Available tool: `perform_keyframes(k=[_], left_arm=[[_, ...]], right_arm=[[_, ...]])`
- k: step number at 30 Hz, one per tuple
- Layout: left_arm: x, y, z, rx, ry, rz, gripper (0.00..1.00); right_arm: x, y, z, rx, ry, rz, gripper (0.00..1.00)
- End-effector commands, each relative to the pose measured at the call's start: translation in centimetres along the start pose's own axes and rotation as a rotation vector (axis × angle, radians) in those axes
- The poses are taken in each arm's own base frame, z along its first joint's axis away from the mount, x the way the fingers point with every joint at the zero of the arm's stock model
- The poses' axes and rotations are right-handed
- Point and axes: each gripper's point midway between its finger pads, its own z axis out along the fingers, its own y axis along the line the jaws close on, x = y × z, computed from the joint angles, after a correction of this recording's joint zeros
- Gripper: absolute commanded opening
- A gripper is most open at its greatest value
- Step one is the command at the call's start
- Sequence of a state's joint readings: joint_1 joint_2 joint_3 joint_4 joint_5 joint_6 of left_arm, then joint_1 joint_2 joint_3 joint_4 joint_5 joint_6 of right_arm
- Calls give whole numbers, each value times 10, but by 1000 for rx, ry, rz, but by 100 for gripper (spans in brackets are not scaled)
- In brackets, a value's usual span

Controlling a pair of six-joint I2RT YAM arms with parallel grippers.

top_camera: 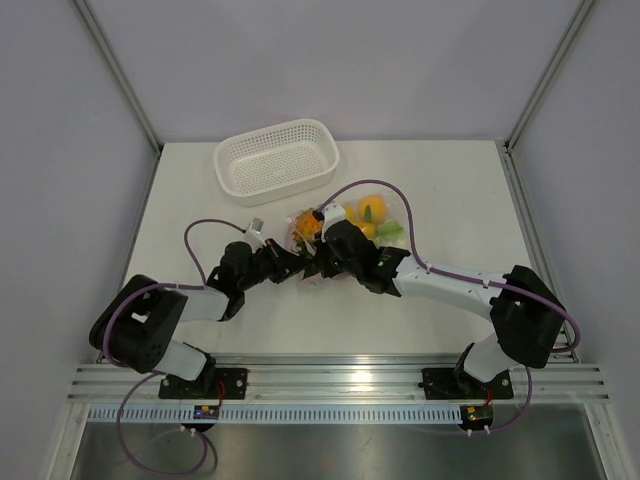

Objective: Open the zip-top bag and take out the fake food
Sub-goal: Pick up the fake fruit from the zipper food storage bag.

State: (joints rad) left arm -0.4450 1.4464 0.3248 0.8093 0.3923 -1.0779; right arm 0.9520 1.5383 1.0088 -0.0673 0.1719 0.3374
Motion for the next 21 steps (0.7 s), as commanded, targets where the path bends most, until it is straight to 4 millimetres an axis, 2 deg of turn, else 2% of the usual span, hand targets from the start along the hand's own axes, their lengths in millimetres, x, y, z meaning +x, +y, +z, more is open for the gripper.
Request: perform_keyframes(k=[1,3,5,6,12,14,18,21], left_arm=[[-60,-25,9,52,-227,29,0],[-65,-29,14,56,-232,27,0],[-66,-30,18,53,-220,16,0],[-72,-38,21,67,-228,15,0],[-86,-56,21,49,-226,19,0],[-90,-62,17,54,-224,27,0],[-91,-59,8,56,-198,18,0],[-99,-52,0,66,-197,-5,0]], right_arm=[[14,23,-6,-100,59,-49,0],[17,27,-6,-90,72,-80,0],[28,30,-2,-77,104,-109,0],[30,30,2,-62,114,-119,0],[41,14,8,21,158,-140,0],[38,4,8,82,140,-132,0],[34,-9,5,125,126,-110,0],[34,-12,5,132,132,-113,0]])
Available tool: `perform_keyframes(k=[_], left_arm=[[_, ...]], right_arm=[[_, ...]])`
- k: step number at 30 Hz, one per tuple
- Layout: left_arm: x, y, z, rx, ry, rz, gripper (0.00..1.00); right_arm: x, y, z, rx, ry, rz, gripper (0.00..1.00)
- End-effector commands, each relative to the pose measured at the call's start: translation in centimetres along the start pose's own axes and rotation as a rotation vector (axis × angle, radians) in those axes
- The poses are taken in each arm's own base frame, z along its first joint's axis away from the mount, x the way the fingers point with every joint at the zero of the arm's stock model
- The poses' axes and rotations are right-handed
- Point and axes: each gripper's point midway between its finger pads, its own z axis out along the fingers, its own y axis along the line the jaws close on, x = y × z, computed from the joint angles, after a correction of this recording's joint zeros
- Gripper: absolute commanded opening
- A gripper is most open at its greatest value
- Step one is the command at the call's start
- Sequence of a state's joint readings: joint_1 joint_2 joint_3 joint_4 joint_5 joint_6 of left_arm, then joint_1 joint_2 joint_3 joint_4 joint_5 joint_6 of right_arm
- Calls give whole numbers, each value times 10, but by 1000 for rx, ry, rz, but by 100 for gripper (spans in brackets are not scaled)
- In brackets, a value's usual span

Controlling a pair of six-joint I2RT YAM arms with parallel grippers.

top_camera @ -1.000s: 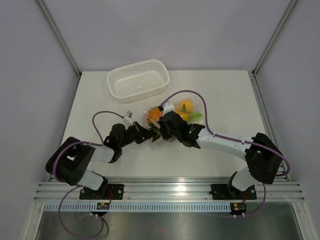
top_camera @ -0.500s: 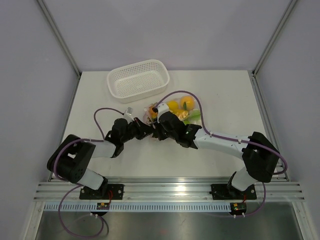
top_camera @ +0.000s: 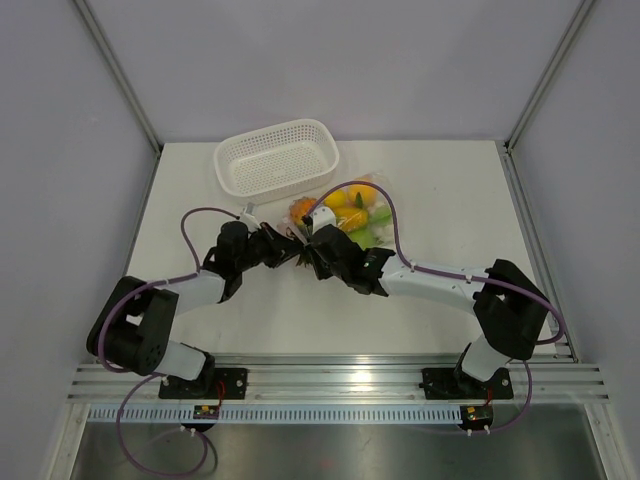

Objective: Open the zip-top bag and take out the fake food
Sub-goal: Pick up the fake fruit from the zipper food storage bag.

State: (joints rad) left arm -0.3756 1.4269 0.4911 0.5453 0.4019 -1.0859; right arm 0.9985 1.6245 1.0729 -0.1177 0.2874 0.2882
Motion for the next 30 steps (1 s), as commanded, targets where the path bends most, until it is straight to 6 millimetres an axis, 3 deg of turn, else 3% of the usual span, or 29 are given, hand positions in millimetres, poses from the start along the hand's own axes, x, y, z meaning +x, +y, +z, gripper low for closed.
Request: perform_keyframes(k=[1,6,17,30], left_arm=[[-66,-47,-14,155,-187,41,0],[-58,-46,-19,173,-135,50,0],[-26,-48,-30,221,-26,77,0],[33,-9,-32,142,77,124,0]], right_arm=[[26,-9,-8,38,106,-27,0],[22,-37,0,64,122,52,0],[12,-65,16,123,122,111,0],[-26,-91,7,201,-23,136,0]])
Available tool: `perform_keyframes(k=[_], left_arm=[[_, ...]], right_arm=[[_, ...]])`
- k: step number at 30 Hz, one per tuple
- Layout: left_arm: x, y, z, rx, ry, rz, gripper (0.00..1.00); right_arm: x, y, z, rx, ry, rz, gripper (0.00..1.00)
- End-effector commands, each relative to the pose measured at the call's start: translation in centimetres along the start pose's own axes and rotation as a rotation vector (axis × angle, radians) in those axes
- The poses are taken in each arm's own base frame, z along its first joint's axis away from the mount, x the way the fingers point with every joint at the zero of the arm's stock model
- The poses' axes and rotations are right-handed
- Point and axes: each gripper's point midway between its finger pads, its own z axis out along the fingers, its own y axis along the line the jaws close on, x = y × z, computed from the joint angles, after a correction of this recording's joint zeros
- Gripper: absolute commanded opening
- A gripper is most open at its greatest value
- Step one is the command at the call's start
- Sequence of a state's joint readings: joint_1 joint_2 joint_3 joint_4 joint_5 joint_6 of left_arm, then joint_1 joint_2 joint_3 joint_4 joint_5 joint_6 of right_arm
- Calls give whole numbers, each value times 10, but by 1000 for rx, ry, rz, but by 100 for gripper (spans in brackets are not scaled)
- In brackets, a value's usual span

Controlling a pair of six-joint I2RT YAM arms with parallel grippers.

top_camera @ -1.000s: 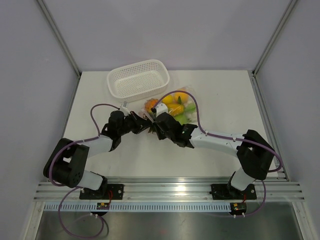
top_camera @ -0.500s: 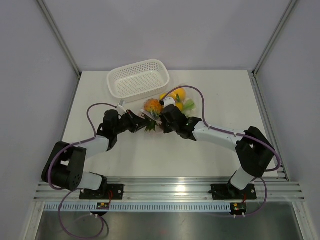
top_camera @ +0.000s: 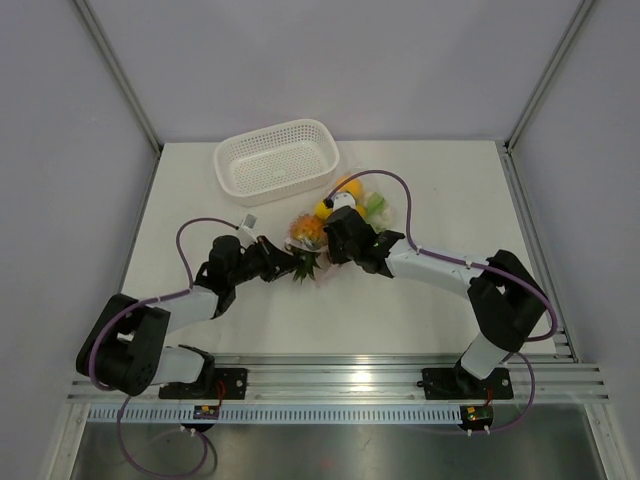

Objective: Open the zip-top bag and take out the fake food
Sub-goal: Pick up the fake fruit from the zipper food storage bag.

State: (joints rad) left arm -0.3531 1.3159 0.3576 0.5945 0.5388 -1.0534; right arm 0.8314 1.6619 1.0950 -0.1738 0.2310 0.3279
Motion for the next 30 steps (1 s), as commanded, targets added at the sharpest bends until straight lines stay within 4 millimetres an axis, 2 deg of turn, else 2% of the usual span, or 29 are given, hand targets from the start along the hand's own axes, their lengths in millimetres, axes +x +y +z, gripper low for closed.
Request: perform_keyframes(k=[1,6,9,10,11,15,18,19,20,24,30], left_arm=[[11,-11,2,58,18,93,0],[39,-3,10,53,99,109,0],[42,6,12,28,92,112,0],[42,9,13,21,90,117,0],[42,10,13,14,89,119,0],[46,8,18,12,98,133,0],[52,1,19,29,122,148,0],[55,-1,19,36,134,160,0],[57,-4,20,43,149,168,0],[77,-18,17,97,235,205,0],[81,-37,9,155,262,246,0]], right_arm=[[-32,-26,-10,98,-105,16,0],[-41,-26,-14,92,-133,11,0],[-51,-18,-24,36,-177,16,0],[-47,-17,-27,21,-177,15,0],[-55,-15,-37,4,-211,22,0],[-63,-17,-50,-12,-273,30,0],[-55,-24,-39,43,-223,19,0],[-60,-23,-37,53,-221,16,0],[-52,-25,-27,68,-186,8,0],[-43,-29,-16,105,-144,-4,0],[-36,-47,-4,161,-115,24,0]])
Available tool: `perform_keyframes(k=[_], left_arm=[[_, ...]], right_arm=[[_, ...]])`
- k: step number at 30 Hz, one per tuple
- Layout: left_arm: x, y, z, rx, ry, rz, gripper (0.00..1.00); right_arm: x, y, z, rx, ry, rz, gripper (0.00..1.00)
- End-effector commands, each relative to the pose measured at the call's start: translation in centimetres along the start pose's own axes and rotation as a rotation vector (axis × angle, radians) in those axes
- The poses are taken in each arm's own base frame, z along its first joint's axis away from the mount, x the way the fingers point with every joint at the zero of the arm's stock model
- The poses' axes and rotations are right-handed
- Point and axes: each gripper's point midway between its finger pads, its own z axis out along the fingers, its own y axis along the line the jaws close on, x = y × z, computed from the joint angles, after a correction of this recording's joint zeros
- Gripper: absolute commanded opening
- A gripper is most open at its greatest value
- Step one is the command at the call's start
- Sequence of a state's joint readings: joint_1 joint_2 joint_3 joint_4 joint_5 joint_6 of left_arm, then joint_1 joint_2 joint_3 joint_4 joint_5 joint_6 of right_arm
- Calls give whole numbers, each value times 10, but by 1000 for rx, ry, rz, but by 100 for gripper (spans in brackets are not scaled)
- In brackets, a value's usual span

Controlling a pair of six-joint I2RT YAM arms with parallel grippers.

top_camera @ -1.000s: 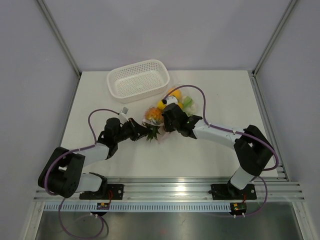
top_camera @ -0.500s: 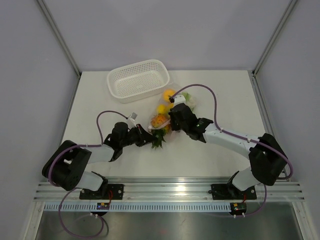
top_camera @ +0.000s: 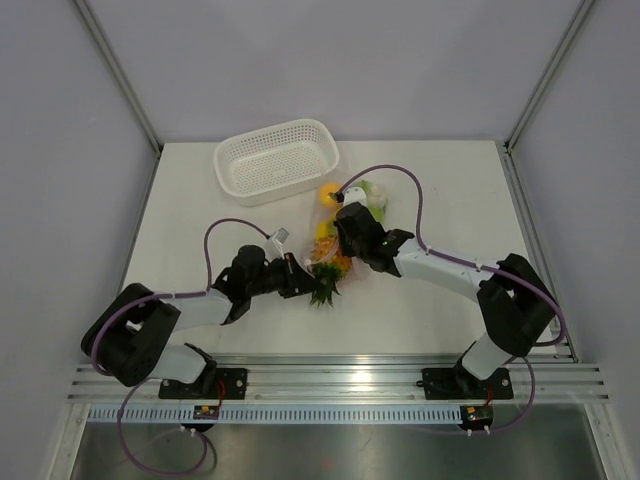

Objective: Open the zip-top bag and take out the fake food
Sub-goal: Pick up the fake fruit from the zipper food storage bag.

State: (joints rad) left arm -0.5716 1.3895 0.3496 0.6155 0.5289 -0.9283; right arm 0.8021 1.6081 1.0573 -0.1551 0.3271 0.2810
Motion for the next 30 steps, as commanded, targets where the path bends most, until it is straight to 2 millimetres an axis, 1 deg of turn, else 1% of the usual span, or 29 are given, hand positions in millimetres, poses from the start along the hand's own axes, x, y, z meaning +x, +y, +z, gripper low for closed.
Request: perform_keyframes(k=[1,3,4,5,6,7,8,9,10,12,13,14,16,17,18,20,21,23,24,25,27,28,29,30], left_arm=[[0,-37,-5,117,44,94,0],[-6,-40,-4,106,33,106,0],[-7,-37,-3,88,35,103,0],[-11,-35,-2,72,23,99,0],[-20,-41,1,76,12,105,0],[-22,-39,4,62,18,91,0],[-28,-38,7,58,10,80,0],[-39,-48,9,79,-5,78,0],[-42,-46,14,76,2,66,0],[-49,-50,18,83,17,58,0],[-59,-59,21,99,4,71,0],[-60,-60,23,100,13,71,0],[-62,-65,24,107,24,84,0],[-61,-75,23,142,49,96,0],[-59,-78,22,157,71,100,0],[-55,-86,20,192,110,112,0],[-54,-86,19,191,115,118,0],[-54,-91,18,215,118,126,0],[-56,-96,18,245,113,123,0],[-58,-100,18,266,109,121,0],[-65,-112,17,316,89,113,0],[-69,-112,18,317,78,108,0],[-74,-114,19,317,58,111,0],[-78,-120,19,329,46,118,0]], right_arm=[[-18,-18,12,67,-30,49,0],[-16,-24,17,74,-18,74,0],[-15,-33,21,95,-13,85,0],[-16,-38,23,113,-13,97,0],[-19,-43,24,132,-24,110,0],[-21,-49,26,149,-24,121,0],[-20,-52,26,162,-19,127,0],[-24,-58,26,192,-31,143,0],[-27,-65,25,212,-39,154,0],[-30,-76,24,253,-49,179,0],[-32,-81,22,263,-57,193,0],[-33,-91,23,276,-59,216,0],[-33,-102,26,292,-54,254,0],[-34,-112,28,309,-55,276,0],[-40,-115,30,305,-61,300,0],[-38,-118,40,305,-39,308,0],[-43,-122,47,313,-40,320,0],[-47,-124,53,320,-37,319,0],[-55,-124,56,322,-48,317,0],[-52,-125,61,329,-36,312,0],[-52,-126,65,340,-27,315,0],[-49,-128,67,347,-21,318,0],[-45,-131,67,357,-16,326,0],[-46,-130,65,348,-24,331,0]])
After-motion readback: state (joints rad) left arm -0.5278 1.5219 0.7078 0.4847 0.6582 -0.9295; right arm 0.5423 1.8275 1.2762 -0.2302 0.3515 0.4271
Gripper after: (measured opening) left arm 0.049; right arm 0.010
